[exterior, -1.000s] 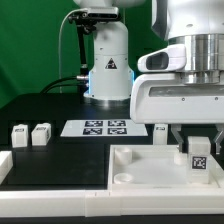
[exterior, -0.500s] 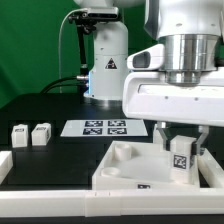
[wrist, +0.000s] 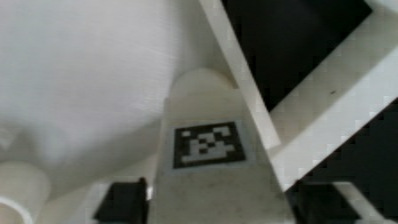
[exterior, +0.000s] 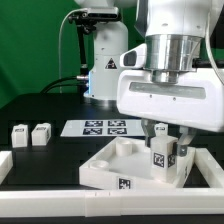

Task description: Assemble one leg

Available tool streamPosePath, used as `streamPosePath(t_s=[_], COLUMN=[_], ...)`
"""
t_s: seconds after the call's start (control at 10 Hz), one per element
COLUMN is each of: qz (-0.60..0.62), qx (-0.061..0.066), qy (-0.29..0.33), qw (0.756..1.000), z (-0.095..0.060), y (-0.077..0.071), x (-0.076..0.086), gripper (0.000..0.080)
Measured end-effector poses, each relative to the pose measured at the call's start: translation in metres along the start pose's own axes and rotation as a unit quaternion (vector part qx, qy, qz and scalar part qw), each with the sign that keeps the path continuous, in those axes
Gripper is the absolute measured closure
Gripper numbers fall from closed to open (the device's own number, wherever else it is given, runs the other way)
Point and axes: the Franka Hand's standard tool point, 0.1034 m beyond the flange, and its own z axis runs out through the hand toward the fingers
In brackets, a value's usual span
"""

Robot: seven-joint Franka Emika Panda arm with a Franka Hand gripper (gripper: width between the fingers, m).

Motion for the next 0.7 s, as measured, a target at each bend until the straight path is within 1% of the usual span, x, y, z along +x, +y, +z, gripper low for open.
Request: streamPosePath(t_s=[0.1,0.2,0.7], qz=[0.000,0.000,0.000], qx=[0.000,0.000,0.000], qy=[0.000,0.000,0.000], qw=[1.000,1.000,1.000], z=[0.0001,0.0001,0.0001], y=[0.0001,0.0000,0.0000], x=[0.0000,-0.0001,0.0000], gripper=[0.0268,0.0175,0.0150])
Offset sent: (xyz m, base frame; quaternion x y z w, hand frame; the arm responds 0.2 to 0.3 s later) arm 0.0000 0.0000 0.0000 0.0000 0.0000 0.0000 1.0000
